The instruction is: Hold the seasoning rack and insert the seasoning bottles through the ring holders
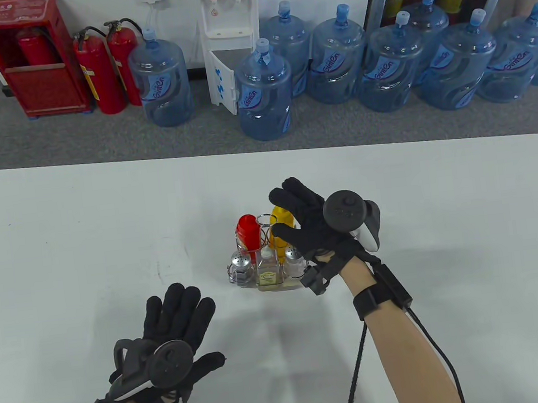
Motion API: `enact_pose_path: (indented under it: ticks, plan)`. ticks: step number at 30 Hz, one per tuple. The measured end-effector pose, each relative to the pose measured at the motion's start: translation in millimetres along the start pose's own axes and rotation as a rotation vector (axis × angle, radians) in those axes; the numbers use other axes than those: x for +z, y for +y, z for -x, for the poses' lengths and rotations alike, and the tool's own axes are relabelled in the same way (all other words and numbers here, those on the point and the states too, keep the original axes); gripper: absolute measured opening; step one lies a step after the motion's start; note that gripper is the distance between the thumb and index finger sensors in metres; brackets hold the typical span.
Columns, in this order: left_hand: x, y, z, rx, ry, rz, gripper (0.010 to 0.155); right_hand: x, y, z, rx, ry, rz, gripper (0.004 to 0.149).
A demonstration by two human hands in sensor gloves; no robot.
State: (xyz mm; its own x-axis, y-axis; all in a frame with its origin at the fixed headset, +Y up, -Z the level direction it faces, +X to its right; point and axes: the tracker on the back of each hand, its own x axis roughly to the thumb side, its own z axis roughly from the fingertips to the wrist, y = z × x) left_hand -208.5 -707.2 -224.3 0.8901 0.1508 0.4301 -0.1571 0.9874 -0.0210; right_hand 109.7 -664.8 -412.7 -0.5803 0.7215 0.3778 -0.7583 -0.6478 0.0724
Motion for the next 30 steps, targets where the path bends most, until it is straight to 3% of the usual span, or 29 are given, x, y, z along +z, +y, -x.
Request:
enact_pose_path:
  ticks: [4, 8, 12, 16, 21, 30]
  plan:
    - [0.3, 0.6, -1.2, -0.005, -0.005, -0.010, 0.088, 37.6, -24.9, -12.1, 0.149, -0.073, 0.079, 0.076]
    - [0.4, 1.3, -4.0, -0.011, -0.010, -0.020, 0.089, 87.3, -32.1, -20.6, 0.246, -0.116, 0.045, 0.077]
    - [0.8, 0.9, -6.9, -0.011, -0.016, -0.022, 0.089, 133.6, -29.8, -26.1, 0.342, -0.152, 0.036, 0.077]
    - [2.4, 1.3, -10.8, -0.012, -0.027, -0.030, 0.089, 167.3, -12.1, -25.4, 0.429, -0.180, 0.001, 0.078]
    - [3.4, 1.0, -13.9, -0.023, -0.037, -0.031, 0.089, 182.0, 8.7, -20.2, 0.458, -0.215, -0.009, 0.079]
    - [0.1, -5.6, -10.8, -0.017, -0.029, 0.007, 0.089, 179.5, 16.6, -10.0, 0.412, -0.183, -0.041, 0.080]
